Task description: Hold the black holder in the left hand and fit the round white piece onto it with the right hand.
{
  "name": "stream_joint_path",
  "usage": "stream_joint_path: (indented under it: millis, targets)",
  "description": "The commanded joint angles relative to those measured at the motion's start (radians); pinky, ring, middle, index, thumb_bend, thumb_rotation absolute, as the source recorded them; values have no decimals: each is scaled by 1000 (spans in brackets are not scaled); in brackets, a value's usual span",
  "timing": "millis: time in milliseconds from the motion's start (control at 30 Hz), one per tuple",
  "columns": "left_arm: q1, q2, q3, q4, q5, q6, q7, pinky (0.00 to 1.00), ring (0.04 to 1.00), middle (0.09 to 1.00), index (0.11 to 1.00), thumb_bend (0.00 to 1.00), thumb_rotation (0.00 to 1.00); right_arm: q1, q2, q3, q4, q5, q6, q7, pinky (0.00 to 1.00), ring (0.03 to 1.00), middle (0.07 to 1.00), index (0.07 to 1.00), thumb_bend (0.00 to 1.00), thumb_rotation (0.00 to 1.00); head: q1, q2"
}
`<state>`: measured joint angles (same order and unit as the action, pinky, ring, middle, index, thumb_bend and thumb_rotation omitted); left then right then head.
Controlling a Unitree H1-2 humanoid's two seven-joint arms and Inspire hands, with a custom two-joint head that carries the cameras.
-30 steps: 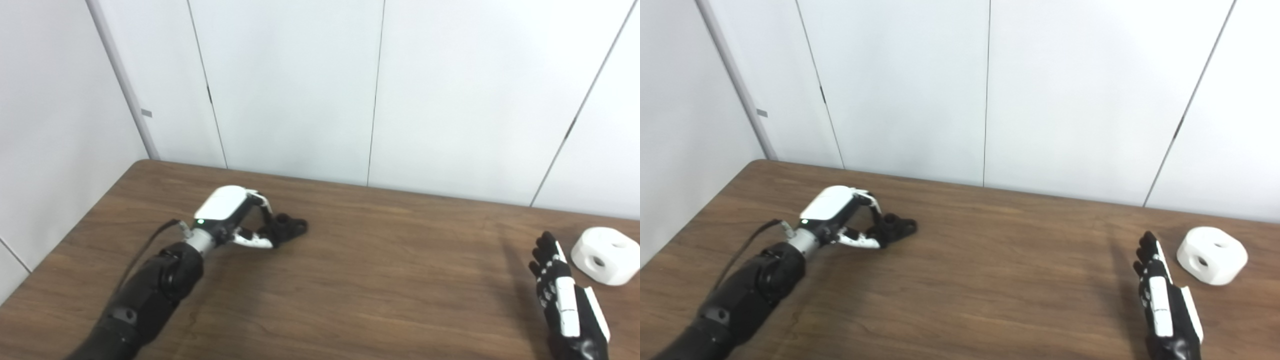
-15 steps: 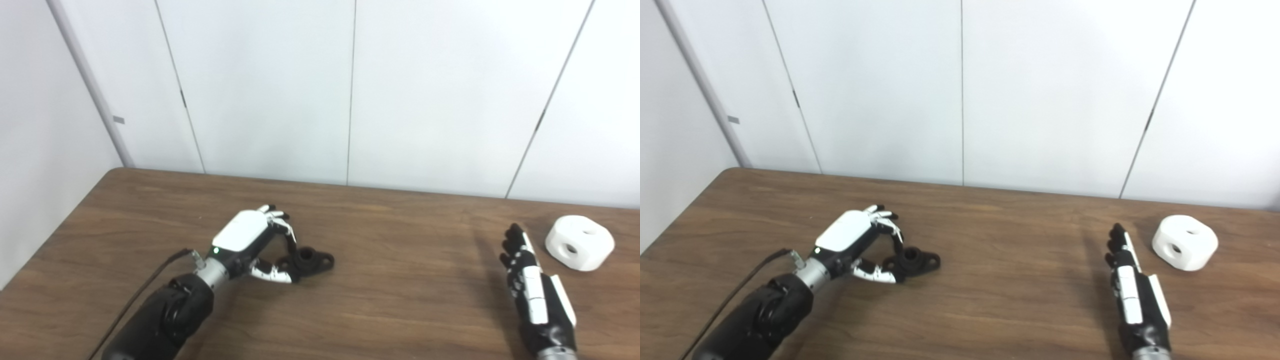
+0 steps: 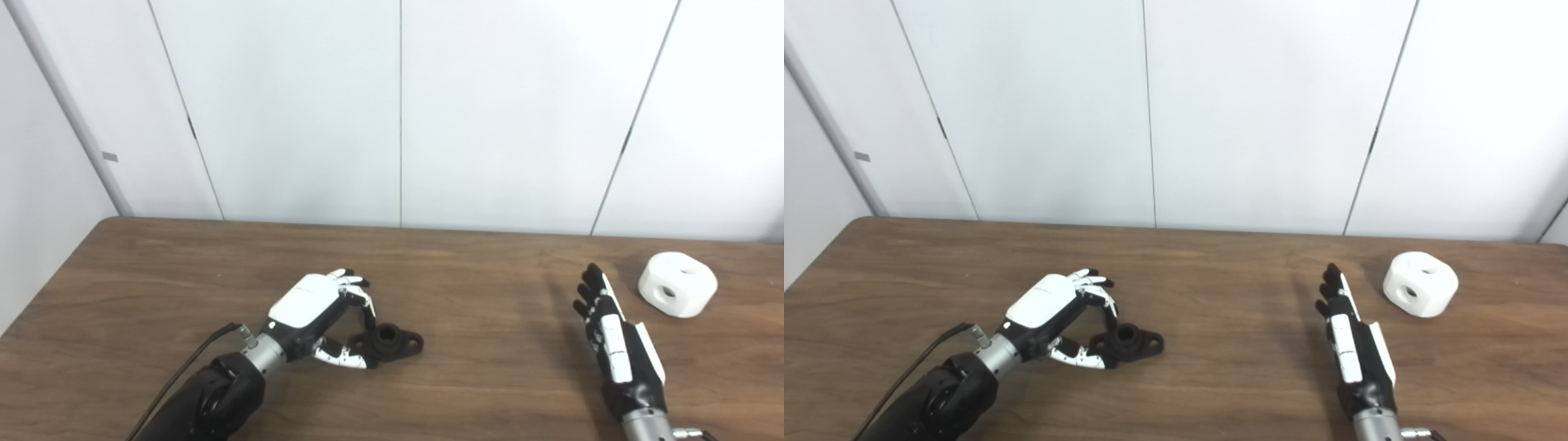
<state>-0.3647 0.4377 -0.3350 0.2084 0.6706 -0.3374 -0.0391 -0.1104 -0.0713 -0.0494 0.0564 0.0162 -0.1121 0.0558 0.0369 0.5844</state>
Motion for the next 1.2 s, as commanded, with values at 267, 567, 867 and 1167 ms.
stream_joint_path:
  millis: [267, 567, 867, 1167]
  targets:
    - [-23, -19, -15, -35, -33, -26, -68, 945, 855, 659, 481, 524, 56, 28, 34, 33, -16, -16, 8, -11, 951, 989, 998, 994, 457, 1000, -75, 55]
    - [-10, -52, -29, -23, -49, 14, -127, 944, 865, 672, 481, 524, 55, 33, 38, 36, -39, -10, 17, -11, 942, 983, 994, 990, 463, 1000, -77, 76]
    - [-17, -68, -39, -2, -39, 26, -121, 977, 859, 673, 481, 523, 56, 33, 34, 39, -42, -1, 31, -3, 959, 988, 1000, 995, 463, 1000, -69, 68]
    - [-4, -79, -48, -2, -38, 55, -129, 982, 877, 678, 482, 523, 54, 36, 30, 36, -38, 19, 24, 5, 967, 994, 1000, 997, 459, 1000, -63, 65]
